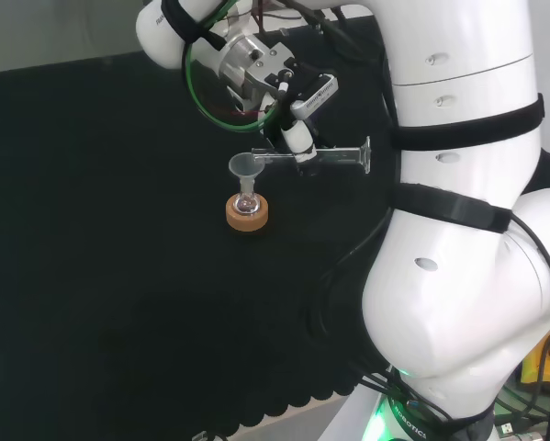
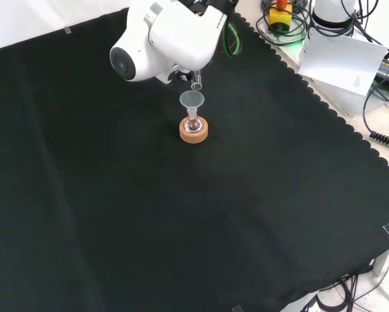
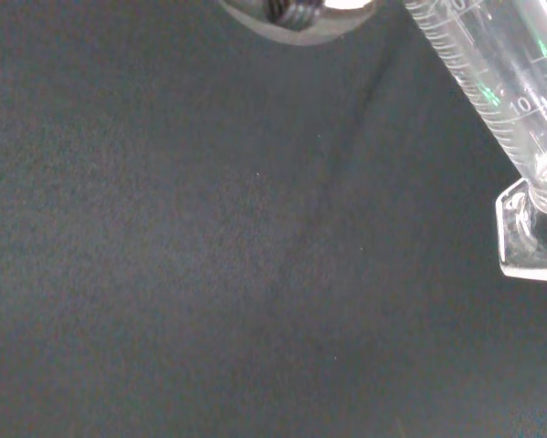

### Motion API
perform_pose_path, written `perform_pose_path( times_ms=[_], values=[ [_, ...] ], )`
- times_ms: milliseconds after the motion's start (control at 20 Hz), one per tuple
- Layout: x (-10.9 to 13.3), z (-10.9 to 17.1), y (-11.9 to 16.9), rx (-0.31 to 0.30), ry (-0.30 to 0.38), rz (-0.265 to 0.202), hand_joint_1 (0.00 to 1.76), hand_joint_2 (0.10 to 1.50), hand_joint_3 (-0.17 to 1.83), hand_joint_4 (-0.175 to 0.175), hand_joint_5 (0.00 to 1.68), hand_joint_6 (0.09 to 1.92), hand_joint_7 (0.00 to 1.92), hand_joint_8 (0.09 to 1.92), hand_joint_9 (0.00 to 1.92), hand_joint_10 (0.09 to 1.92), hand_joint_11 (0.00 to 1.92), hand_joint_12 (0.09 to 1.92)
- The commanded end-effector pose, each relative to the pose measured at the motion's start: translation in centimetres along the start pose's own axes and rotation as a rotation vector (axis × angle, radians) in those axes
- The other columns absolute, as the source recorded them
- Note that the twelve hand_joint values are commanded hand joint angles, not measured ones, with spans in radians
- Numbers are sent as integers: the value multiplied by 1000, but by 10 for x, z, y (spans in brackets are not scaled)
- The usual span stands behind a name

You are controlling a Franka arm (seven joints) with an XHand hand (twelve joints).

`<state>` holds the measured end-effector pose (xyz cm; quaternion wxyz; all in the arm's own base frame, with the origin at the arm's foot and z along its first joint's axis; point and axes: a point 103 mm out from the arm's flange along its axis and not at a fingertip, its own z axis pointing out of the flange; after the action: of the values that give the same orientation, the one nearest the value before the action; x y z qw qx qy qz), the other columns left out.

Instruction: Pour the water from the graduated cylinder into the round-bottom flask.

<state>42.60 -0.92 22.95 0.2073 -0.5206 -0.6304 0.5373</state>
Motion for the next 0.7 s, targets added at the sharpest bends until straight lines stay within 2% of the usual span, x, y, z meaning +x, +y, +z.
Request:
perform_pose_path(
  times_ms=[50, 400, 700],
  values=[
    [3, -2, -3, -33, 1, -7, 1362, 1140, -5, -162, 983, 711, 927, 1137, 1475, 87, 1256, 671],
    [1, -1, -6, -95, 8, -18, 1362, 1140, -5, -163, 983, 712, 927, 1137, 1475, 87, 1257, 670],
    [-14, 5, -7, -204, 52, -50, 1362, 1141, -5, -162, 985, 714, 926, 1139, 1474, 87, 1256, 668]
  ],
)
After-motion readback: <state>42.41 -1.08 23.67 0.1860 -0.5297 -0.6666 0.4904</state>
